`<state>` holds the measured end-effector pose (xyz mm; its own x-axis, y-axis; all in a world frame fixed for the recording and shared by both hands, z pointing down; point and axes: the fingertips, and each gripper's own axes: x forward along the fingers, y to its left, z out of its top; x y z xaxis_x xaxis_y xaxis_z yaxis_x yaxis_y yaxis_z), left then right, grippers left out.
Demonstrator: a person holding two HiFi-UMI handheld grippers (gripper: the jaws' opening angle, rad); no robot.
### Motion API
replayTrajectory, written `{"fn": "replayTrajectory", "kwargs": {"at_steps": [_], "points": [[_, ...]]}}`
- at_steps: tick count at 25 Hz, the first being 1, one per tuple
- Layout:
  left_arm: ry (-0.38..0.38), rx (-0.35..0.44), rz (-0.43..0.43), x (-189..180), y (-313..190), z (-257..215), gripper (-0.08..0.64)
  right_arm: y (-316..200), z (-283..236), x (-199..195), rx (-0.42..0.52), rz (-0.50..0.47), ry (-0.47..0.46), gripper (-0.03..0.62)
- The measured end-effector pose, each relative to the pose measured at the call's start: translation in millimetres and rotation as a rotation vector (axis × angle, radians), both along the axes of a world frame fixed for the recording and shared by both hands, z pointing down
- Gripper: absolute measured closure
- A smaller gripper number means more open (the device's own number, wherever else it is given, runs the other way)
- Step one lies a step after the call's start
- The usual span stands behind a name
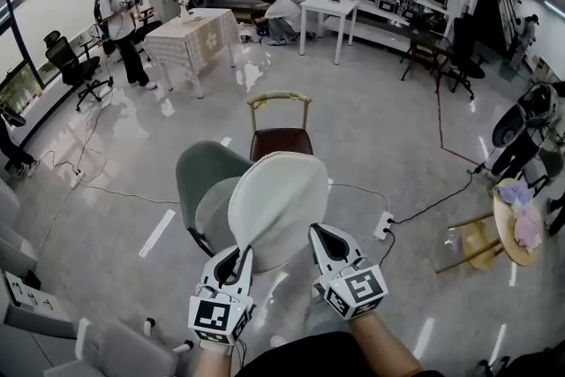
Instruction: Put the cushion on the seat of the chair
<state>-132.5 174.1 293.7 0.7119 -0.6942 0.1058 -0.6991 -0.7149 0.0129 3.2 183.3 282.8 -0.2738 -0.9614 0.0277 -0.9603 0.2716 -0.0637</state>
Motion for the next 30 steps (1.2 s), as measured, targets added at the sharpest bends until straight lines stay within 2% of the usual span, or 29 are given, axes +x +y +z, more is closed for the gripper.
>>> {"fn": "replayTrajectory", "kwargs": {"at_steps": [11,24,30], "points": [[-0.038,-0.026,-0.023,63.3,-77.5,10.3,0.513,-85.1,7.8,63.9,-0.029,-0.029,-0.02,0.584],[-0.045,-0.052,-0.12,141.2,-163.4,8.6,0.512,-178.5,-1.0,143.9,-0.037,-0.112,-0.022,0.584],[-0.049,-0.067,-0.152,164.7,-184.5,12.5,0.512,-203.8,5.7,165.1,-0.057,-0.155,-0.031,0.584]]}}
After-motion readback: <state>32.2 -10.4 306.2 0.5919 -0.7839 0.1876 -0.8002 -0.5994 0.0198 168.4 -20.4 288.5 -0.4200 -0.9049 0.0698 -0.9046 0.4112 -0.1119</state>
